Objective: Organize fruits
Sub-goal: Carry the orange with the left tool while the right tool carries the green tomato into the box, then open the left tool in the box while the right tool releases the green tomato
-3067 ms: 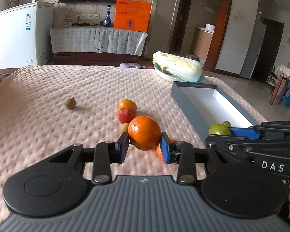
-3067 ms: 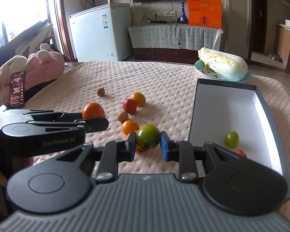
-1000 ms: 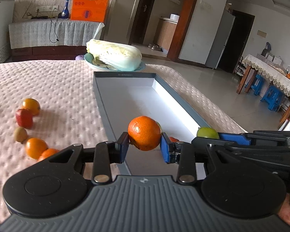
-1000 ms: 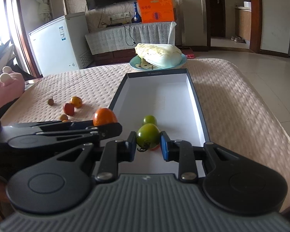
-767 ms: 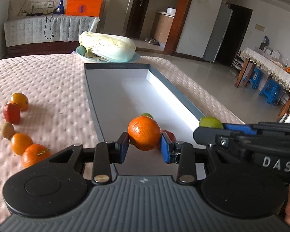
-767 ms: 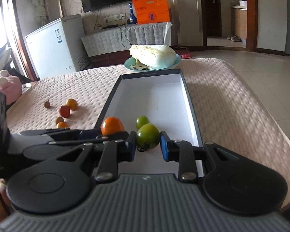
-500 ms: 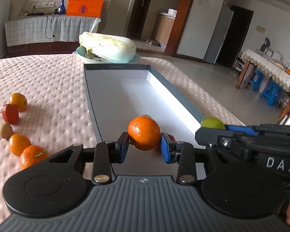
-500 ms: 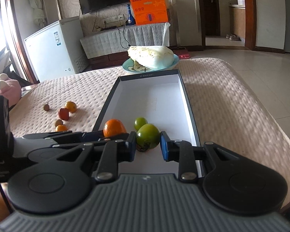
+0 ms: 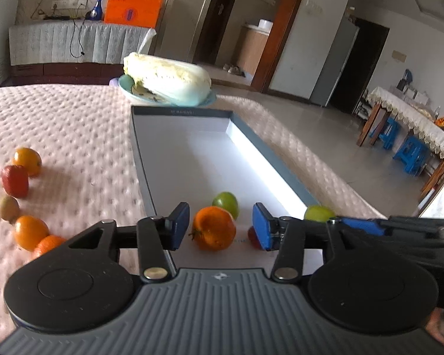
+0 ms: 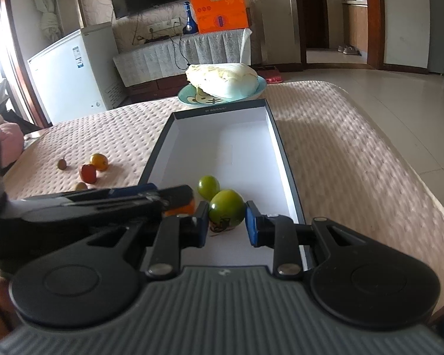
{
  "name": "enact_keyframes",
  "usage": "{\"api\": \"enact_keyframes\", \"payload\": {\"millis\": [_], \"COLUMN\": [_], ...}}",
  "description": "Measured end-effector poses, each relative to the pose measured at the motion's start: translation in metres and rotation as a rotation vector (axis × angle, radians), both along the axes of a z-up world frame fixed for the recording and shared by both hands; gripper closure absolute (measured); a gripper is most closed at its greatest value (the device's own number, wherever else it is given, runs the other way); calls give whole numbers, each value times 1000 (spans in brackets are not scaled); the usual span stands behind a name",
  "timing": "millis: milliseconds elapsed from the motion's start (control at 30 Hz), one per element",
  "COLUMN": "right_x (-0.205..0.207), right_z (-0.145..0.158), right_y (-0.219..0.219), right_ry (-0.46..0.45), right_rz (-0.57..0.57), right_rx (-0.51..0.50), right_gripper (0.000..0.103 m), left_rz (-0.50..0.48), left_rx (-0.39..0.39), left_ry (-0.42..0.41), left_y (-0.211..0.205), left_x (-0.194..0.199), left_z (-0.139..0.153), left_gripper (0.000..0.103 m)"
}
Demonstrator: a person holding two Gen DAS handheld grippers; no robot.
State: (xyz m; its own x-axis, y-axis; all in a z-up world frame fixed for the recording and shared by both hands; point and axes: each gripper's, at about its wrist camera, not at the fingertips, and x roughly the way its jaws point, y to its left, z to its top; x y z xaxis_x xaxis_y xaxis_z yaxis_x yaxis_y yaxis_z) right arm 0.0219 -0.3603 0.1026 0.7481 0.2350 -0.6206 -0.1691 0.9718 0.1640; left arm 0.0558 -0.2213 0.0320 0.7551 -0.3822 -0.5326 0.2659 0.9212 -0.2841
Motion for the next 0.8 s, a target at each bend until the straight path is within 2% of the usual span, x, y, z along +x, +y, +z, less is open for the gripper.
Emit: {"api": "enact_keyframes", "payload": {"millis": [300,467,567,600,667,800], "right_x": [12,24,27,27,27,26], "right_z": [-3,-5,-4,-3,-1,2], "right_y": [4,10,16,16,20,28], "right_ry": [11,7,-4,-9,-30,-61], "right_rz": [-21,-12,-30,-33,-42,-35], "right_rx": [2,-3,-16,-11,-16,-30], "right_gripper": [74,72,72,68,49,49], "left_rz": [-10,-2,20,32,49,94], "left_rx": [-13,5,6,9,9,24], "left_ry": [-76,-116,-132,-134,-137,-145], "left_y": [21,37,53,60,71,97], "left_x": [-20,-34,-42,-44,-48,-56], "left_z": [24,35,41,43,46,50], "left_gripper": [47,38,38,38,37,37]}}
